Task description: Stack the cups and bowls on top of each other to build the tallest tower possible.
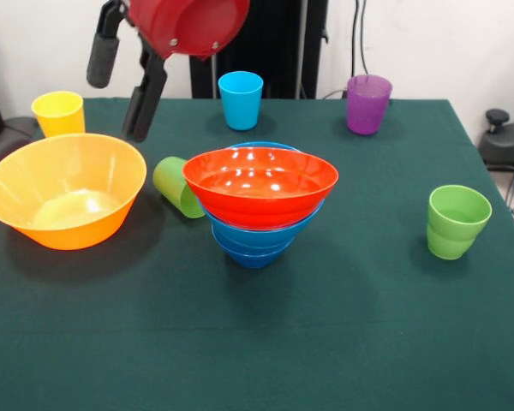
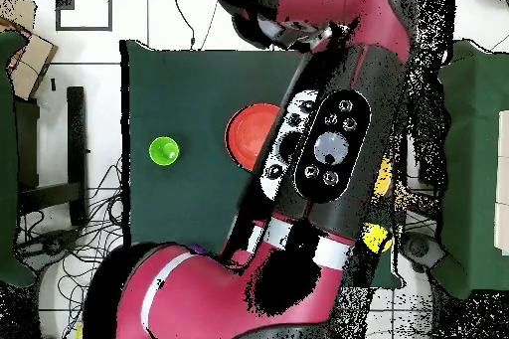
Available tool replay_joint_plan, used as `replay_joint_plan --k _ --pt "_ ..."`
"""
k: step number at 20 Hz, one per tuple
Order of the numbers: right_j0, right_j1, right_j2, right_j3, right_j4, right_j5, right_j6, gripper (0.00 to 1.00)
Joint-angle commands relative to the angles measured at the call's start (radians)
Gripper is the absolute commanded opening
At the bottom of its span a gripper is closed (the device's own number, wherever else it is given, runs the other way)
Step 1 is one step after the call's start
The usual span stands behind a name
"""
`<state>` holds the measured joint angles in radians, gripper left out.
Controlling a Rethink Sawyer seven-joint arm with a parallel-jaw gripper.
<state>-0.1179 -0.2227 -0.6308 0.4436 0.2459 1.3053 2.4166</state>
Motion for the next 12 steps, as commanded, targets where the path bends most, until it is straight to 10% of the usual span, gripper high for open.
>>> replay_joint_plan --k 1,12 --pt "-0.023 0.066 0.146 0.115 -0.077 -0.048 -0.288 1.0" --pt "-0.046 0.099 0.159 0.062 -0.071 -0.03 -0.287 1.0"
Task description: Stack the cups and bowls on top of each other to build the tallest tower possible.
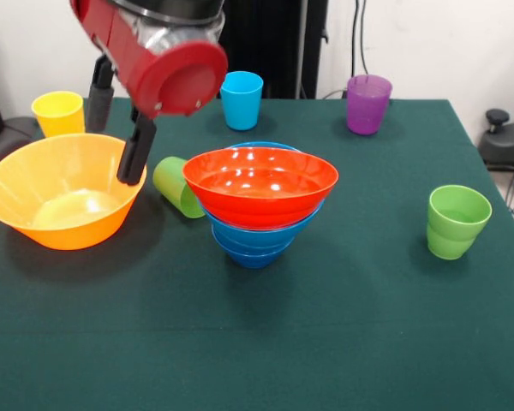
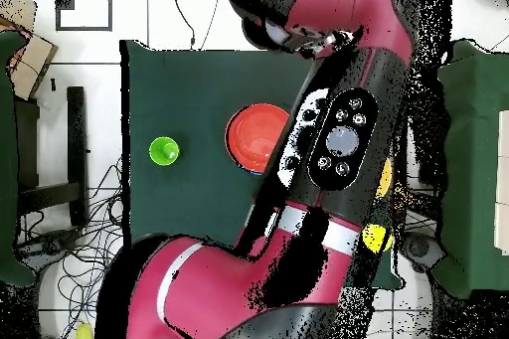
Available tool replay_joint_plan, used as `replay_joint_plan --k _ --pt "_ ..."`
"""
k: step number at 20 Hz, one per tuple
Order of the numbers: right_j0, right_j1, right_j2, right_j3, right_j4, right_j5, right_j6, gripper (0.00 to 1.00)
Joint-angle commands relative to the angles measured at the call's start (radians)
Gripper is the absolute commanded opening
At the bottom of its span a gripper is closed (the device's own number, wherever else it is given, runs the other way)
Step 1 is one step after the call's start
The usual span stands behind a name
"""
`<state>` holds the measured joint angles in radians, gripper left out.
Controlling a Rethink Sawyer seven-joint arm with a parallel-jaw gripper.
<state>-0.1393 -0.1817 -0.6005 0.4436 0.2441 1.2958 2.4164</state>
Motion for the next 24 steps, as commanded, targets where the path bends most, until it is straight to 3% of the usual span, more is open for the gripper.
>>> replay_joint_plan --k 1,24 --pt "-0.025 0.058 0.132 0.068 -0.069 -0.029 -0.287 1.0" --pt "-0.062 0.027 0.224 0.192 -0.087 -0.13 -0.308 1.0"
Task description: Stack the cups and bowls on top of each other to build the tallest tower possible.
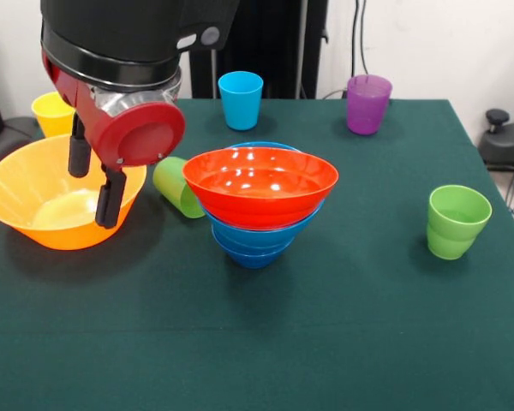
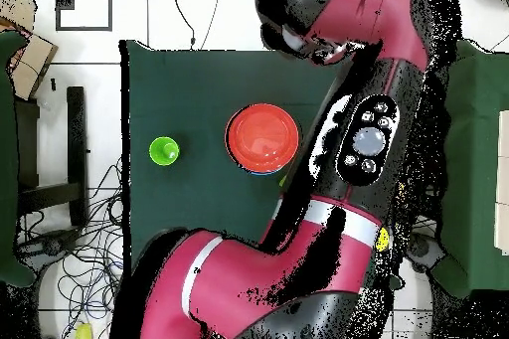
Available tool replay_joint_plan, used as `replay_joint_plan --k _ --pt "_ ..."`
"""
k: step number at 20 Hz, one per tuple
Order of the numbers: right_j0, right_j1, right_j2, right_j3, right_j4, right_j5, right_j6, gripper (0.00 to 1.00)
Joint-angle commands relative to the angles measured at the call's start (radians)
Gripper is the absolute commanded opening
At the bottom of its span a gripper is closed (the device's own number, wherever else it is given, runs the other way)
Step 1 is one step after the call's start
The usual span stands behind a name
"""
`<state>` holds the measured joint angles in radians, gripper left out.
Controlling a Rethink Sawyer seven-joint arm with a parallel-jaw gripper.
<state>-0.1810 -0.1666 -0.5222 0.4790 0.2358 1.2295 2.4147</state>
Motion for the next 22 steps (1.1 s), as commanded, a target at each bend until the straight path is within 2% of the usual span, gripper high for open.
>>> replay_joint_plan --k 1,11,22 --pt "-0.021 0.01 0.148 0.163 -0.08 -0.072 -0.306 1.0" --pt "-0.027 -0.032 0.188 0.244 -0.087 -0.105 -0.318 1.0" --pt "-0.046 -0.087 0.231 0.364 -0.126 -0.165 -0.331 1.0"
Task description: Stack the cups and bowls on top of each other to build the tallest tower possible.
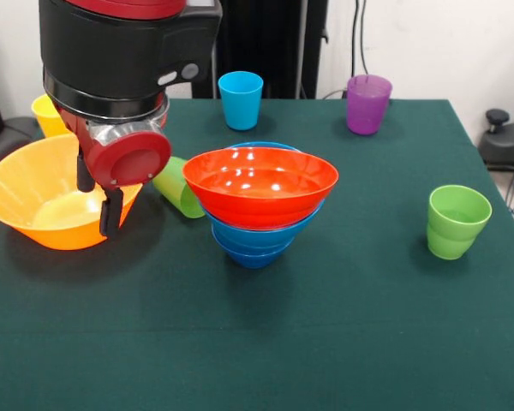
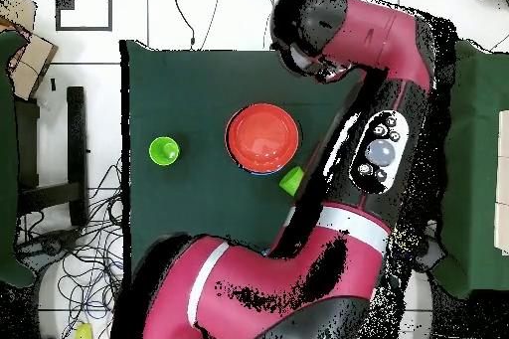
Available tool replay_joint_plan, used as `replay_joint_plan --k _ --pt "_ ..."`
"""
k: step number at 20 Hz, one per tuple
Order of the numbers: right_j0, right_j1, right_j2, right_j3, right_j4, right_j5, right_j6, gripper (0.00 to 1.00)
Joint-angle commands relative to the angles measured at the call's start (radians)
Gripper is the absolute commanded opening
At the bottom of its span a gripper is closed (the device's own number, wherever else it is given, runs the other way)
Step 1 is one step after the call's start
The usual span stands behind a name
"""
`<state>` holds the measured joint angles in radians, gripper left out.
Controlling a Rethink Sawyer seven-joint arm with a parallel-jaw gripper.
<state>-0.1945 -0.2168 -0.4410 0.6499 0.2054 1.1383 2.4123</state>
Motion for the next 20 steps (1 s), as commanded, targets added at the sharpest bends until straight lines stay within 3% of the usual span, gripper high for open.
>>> replay_joint_plan --k 1,20 --pt "-0.034 -0.039 0.154 0.201 -0.097 -0.081 -0.326 1.0" --pt "-0.058 -0.054 0.211 0.302 -0.124 -0.218 -0.31 1.0"
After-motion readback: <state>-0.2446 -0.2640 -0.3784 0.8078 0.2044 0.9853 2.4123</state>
